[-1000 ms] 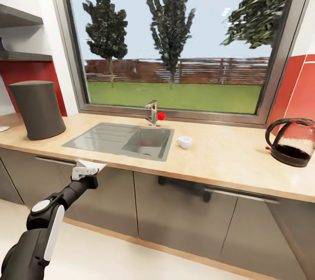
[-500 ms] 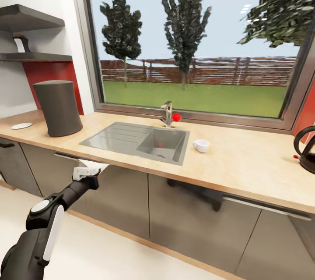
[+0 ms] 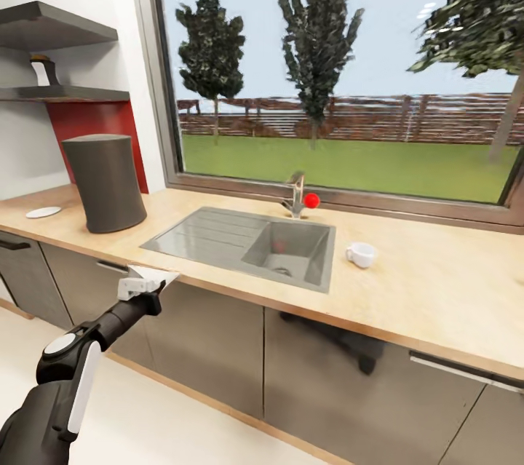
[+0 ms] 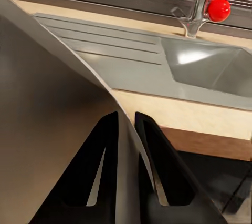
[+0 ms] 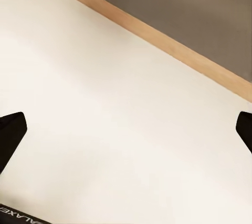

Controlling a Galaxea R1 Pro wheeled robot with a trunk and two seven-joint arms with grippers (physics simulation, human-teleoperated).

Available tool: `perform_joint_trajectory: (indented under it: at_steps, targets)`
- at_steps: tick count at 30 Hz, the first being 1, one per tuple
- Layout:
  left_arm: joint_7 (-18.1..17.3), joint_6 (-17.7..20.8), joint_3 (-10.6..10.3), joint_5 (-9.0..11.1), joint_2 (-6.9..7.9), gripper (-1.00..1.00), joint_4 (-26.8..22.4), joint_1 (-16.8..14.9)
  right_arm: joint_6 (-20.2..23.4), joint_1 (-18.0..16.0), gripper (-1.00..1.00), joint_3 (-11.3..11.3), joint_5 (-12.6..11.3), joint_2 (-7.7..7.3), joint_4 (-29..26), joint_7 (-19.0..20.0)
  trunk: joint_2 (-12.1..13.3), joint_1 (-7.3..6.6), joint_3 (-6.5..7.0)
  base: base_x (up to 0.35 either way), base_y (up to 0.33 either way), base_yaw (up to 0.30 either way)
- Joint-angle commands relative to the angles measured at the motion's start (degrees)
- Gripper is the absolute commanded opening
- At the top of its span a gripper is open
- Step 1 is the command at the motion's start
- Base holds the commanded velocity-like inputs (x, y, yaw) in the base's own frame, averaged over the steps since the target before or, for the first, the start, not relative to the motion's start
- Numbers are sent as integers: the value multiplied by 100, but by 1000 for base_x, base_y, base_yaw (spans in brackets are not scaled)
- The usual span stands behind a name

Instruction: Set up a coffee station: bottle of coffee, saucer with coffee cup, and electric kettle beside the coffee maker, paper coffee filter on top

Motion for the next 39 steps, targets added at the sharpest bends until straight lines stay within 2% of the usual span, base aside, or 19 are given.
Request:
perform_joint_trajectory:
  at_steps: [1,13,20,25,39]
  targets:
    - [-35,32,9,-1,-1,-100,-3,-4,-25,-3,100,11,55,-3,0,-12,-3,3,-6,286,162,1]
    - [-43,-158,17,-5,-1,-100,5,-4,-23,-3,100,12,60,-2,4,-18,-3,3,-6,287,174,200]
    - [-44,-173,18,-2,-1,-100,5,-4,-24,-3,100,87,478,10,6,-31,-3,3,-6,282,193,269]
    - [-44,-178,18,-2,-1,-100,5,-4,-26,-3,100,104,594,14,6,-33,-3,3,-6,264,214,271]
    - [-44,-178,17,-4,-1,-100,5,-4,-26,-3,100,107,617,11,6,-36,-3,3,-6,100,283,272]
